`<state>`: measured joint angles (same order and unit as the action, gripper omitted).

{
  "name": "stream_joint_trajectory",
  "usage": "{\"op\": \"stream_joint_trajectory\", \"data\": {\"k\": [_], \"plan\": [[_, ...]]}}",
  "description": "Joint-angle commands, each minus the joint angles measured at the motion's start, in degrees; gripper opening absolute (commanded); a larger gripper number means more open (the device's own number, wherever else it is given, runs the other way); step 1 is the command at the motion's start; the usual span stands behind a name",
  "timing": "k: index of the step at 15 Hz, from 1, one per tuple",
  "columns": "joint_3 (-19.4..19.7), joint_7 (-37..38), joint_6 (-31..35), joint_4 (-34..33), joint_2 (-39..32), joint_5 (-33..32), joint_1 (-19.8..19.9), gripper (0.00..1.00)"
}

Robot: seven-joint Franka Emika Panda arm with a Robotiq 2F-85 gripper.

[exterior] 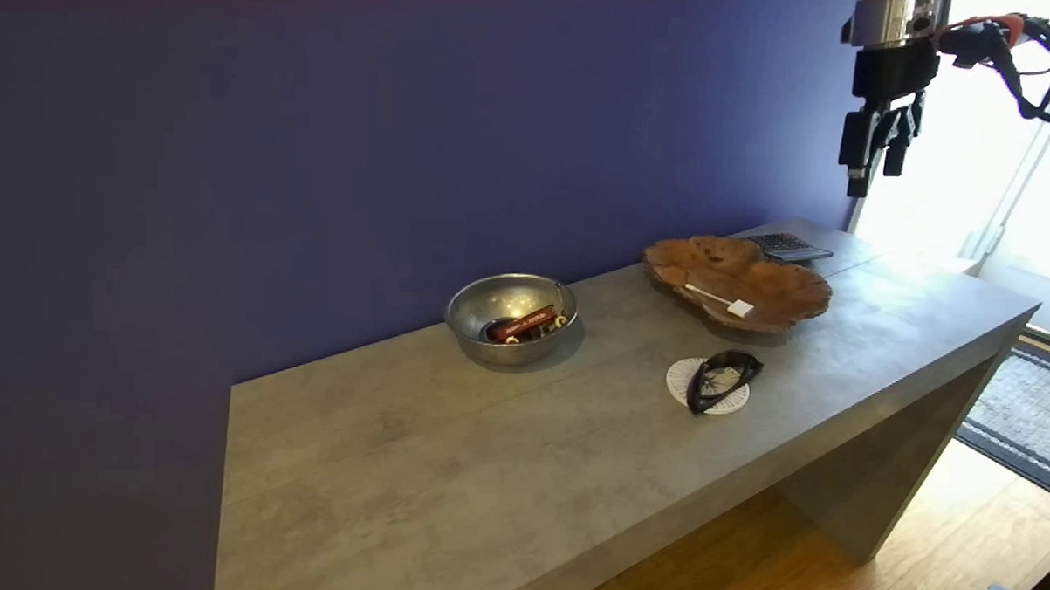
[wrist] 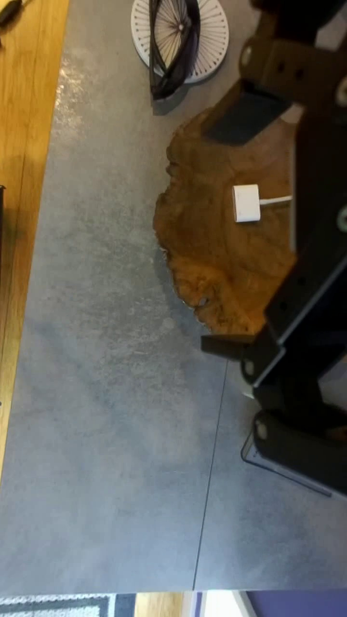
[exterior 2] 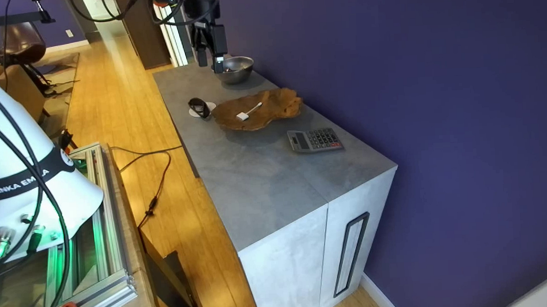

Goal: Remove the adaptor cable from the wooden tray

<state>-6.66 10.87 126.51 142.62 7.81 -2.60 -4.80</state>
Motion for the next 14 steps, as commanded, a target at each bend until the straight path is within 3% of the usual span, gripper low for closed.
{"op": "stream_joint_trajectory", "data": {"k": [1, 3, 6, 10, 12, 14], "plan": [[0.0, 0.0, -0.1, -0.1, -0.1, 0.0, -0.2, 1.0], [0.5, -0.3, -0.1, -0.2, -0.1, 0.0, 0.3, 1.0], [0.1, -7.2, 13.8, 1.3, -4.6, 9.7, -2.4, 1.0], [-4.0, -18.7, 30.2, 1.6, -13.3, 20.7, -7.1, 1.0], [-5.9, -25.0, 34.5, -0.2, -18.9, 19.9, -6.9, 1.0], [-5.7, -26.4, 36.5, -0.8, -22.4, 13.2, -5.6, 1.0]]}}
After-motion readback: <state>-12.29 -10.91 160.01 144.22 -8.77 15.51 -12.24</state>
